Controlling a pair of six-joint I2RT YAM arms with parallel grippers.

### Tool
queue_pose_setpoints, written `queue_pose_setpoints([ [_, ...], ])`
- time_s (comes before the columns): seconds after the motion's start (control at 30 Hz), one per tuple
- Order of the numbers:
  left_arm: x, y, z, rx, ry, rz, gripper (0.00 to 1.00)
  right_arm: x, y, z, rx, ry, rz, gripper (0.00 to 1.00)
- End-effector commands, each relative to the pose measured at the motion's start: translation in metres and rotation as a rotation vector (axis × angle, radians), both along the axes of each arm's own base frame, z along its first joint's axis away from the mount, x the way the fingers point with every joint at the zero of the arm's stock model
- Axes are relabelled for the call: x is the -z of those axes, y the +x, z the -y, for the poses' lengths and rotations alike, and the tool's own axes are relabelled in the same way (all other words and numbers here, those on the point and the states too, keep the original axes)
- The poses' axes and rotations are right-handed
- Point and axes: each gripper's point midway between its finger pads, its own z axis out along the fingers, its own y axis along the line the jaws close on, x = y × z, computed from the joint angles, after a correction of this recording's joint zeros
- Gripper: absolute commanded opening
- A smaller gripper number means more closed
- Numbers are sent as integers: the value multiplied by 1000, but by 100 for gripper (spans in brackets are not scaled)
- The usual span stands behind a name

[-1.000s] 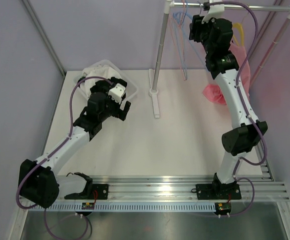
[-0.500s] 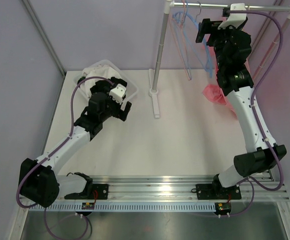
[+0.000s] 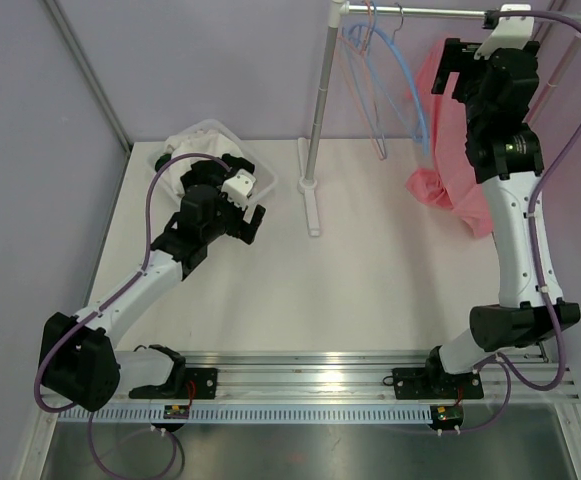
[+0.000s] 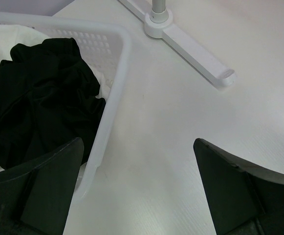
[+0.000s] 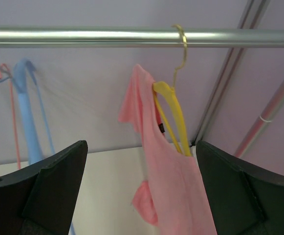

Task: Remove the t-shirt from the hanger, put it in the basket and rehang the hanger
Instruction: Grab a hanger with a tshirt on it with the right arm

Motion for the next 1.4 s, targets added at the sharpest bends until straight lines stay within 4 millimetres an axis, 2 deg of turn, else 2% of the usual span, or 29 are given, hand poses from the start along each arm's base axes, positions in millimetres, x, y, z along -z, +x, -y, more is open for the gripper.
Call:
queue_pose_setpoints([
  [0.0,-29,11,6,4,-19,78,99,5,5,26,3,44,-42,99],
  [0.07,-28,11,6,3,-14,78,99,6,9,34,6,64,-44,99],
  [0.1,-27,11,6,2,-14,76,99,10,14,52,27,83,-51,99],
  [0.2,-26,12,6,-1,-8,75,99,18,26,63,8,85,-62,96],
  [0.27,-26,13,6,-2,-7,76,99,21,36,62,-25,60,-63,94],
  [0.3,-26,13,6,-3,-5,75,99,16,40,63,-32,50,-32,92],
  [0.33,-24,13,6,-2,-2,72,99,22,45,63,-38,45,-33,90],
  [0.5,-23,15,7,-3,2,69,99,14,59,67,-47,30,47,72],
  [0.6,-23,15,6,-5,6,71,99,17,66,68,-46,25,56,63],
  [0.93,-16,16,11,9,12,55,99,24,83,73,-28,23,40,58],
  [1.03,-14,16,11,11,17,50,99,25,87,76,-12,29,42,49],
  [1.23,-14,16,11,6,18,50,99,29,94,77,-16,28,35,45],
  [1.27,-15,16,11,6,17,53,99,27,94,76,-16,29,38,39],
  [1.37,-14,16,10,7,19,51,99,28,95,77,-15,32,39,33],
])
